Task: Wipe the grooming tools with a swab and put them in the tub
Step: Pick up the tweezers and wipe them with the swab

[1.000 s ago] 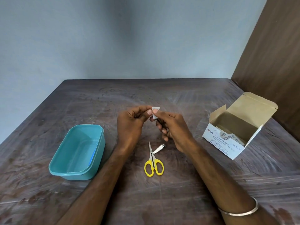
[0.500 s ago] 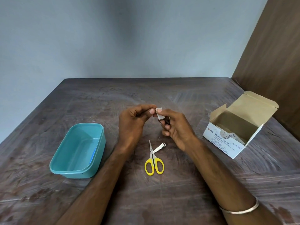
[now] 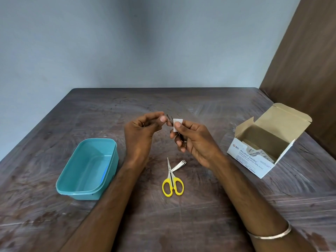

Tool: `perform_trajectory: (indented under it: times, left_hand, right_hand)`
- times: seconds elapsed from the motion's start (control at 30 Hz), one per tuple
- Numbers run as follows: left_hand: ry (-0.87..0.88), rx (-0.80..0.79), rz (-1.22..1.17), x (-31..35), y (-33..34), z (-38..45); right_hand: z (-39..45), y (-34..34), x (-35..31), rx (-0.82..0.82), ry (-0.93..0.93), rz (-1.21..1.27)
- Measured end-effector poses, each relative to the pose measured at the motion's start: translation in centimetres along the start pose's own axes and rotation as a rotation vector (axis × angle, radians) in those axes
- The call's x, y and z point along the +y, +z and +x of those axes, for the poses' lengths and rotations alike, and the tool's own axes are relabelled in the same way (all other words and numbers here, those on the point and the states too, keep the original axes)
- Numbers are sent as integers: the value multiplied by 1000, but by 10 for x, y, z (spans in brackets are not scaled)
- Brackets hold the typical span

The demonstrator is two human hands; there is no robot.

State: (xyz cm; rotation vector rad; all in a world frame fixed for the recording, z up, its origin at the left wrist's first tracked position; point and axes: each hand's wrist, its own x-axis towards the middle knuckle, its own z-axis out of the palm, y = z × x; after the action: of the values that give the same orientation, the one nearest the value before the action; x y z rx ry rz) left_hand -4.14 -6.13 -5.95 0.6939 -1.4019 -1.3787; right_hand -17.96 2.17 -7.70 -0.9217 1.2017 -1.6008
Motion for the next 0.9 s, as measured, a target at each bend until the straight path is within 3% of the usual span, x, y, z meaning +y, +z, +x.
perform_trajectory:
  times: [0.43, 0.63, 0.9]
  left_hand:
    - [49, -15, 40, 0, 2, -2]
    - [-10, -45, -16, 0, 3, -4]
    - [-49, -85, -55, -2, 5, -5]
  right_hand:
    - [-2, 2, -4, 180, -242, -275]
    - [-2, 5, 0, 174, -378, -418]
    - [-3, 8, -1, 178, -451, -421]
